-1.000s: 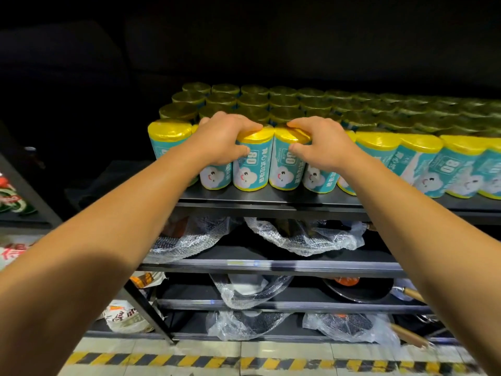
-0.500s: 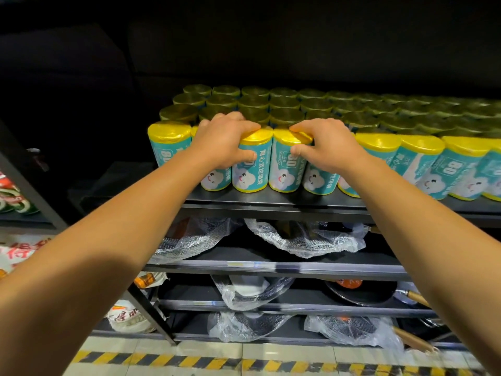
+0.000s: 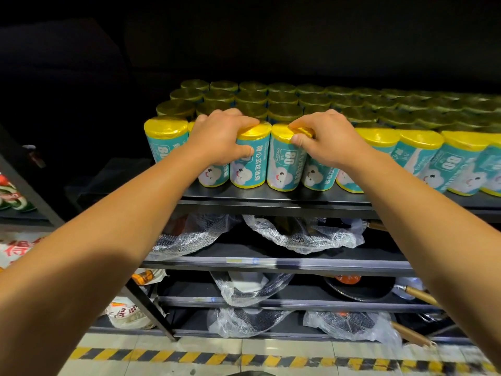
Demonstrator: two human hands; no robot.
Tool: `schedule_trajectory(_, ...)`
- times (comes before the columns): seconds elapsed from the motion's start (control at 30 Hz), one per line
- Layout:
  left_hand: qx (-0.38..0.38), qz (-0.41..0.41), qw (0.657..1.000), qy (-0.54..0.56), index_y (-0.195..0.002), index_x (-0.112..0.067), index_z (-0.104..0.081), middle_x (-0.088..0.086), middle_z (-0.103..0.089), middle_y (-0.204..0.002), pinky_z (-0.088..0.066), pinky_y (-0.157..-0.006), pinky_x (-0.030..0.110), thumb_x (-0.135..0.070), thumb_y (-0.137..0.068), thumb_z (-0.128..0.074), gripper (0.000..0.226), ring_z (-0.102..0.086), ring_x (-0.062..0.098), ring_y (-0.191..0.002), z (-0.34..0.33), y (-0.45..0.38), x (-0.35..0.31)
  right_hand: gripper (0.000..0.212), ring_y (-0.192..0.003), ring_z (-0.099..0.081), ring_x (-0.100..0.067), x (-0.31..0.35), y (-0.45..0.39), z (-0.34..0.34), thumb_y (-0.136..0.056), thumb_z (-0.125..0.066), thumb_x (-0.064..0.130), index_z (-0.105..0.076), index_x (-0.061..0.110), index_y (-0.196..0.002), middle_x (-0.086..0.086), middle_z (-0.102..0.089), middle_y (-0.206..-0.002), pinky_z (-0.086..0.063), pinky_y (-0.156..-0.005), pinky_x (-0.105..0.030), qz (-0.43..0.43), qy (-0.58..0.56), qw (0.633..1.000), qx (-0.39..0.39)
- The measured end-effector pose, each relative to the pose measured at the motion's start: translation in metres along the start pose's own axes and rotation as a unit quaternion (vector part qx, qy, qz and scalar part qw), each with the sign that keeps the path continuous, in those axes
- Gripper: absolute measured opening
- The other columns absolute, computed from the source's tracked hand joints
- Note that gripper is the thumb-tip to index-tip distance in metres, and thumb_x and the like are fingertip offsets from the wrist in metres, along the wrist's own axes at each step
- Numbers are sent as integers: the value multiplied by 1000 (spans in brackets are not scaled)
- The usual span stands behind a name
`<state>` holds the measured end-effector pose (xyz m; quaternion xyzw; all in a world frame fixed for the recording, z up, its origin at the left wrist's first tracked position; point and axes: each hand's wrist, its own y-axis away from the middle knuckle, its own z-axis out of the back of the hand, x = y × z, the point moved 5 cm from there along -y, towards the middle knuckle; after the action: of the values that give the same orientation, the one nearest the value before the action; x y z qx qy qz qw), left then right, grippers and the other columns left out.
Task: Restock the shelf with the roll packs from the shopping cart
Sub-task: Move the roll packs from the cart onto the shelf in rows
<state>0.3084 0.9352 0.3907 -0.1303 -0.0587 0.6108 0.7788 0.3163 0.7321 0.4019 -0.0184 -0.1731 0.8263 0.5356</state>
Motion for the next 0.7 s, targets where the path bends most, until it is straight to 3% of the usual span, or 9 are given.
schedule_trajectory(0.27,13,-1,1000,-13,-150,-37,-36,0,-46,-146,-35,-105,50,-50,-88,-67,70,-42,29,-133,0,0,-3,46,-136,-39,-29,-5,4,-13,-101,-52,42,-51,27,-145,-4,-58,-142,-39,-106,-47,-9,-15,1000,-10)
schedule_trajectory(0.4,-2,18,999,-27,-148,-30,-39,4,-48,-144,-40,-102,51,-55,-83,-68,76,-43,32,-131,4,-3,-21,43,-139,-40,-28,-4,4,-6,-105,-44,32,-48,21,-147,-4,-51,-149,-36,-112,-45,22,-36,999,6)
schedule_trajectory(0.57,-33,-19,999,1,-147,-31,-41,3,-50,-143,-41,-101,50,-60,-83,-65,74,-43,31,-131,4,-14,-61,38,-130,-51,-28,-40,19,30,-105,-41,22,-59,14,-137,-11,-60,-138,-38,-106,-36,-46,-82,988,-119)
schedule_trajectory(0.7,-13,-11,1000,-5,-145,-32,-43,2,-52,-138,-43,-99,51,-61,-83,-64,72,-47,30,-128,-6,-23,-80,44,-132,-50,-27,-50,23,23,-99,-51,34,-56,19,-140,-7,-57,-142,-41,-108,-41,-66,-46,995,-53)
